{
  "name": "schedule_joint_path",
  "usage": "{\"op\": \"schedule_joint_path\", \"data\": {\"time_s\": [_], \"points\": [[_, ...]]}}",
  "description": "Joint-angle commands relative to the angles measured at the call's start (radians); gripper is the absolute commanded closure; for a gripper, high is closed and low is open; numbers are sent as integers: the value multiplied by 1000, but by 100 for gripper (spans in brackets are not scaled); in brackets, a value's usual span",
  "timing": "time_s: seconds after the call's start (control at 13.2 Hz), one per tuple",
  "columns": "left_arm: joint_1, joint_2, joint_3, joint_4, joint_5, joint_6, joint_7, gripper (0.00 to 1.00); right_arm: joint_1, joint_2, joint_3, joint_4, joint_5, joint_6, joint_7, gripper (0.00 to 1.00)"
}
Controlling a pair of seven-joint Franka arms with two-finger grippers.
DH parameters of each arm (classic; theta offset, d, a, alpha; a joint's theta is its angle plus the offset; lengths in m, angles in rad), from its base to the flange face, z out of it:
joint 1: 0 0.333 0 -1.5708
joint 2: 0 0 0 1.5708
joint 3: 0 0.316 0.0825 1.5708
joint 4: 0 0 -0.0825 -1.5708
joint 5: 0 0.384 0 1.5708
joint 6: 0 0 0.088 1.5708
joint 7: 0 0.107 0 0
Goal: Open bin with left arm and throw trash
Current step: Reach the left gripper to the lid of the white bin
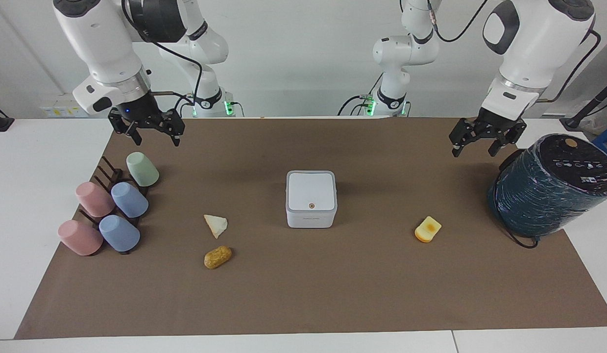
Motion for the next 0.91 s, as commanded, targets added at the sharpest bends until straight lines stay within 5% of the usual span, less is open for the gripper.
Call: {"op": "schedule_joint_path", "data": {"time_s": [0.0, 0.46, 0.53, 0.68, 0.76, 0.84], "points": [[0, -32, 6, -39, -6, 22, 22, 0, -14, -9, 9, -11, 6, -6, -20, 0], [-13, -33, 6, -47, -6, 13, 7, 0, -14, -9, 8, -11, 6, -6, -20, 0], [-16, -33, 1, -54, -6, 19, -7, 16, -14, -9, 8, -11, 6, -6, -20, 0], [-44, -33, -3, -59, -8, 22, -88, 74, -14, -9, 9, -11, 6, -6, -20, 0], [-59, -33, -3, -71, -8, 33, -136, 95, -14, -9, 8, -11, 6, -6, -20, 0], [-79, -33, -3, -80, -9, 54, -186, 100, -14, -9, 8, -11, 6, -6, -20, 0]]}}
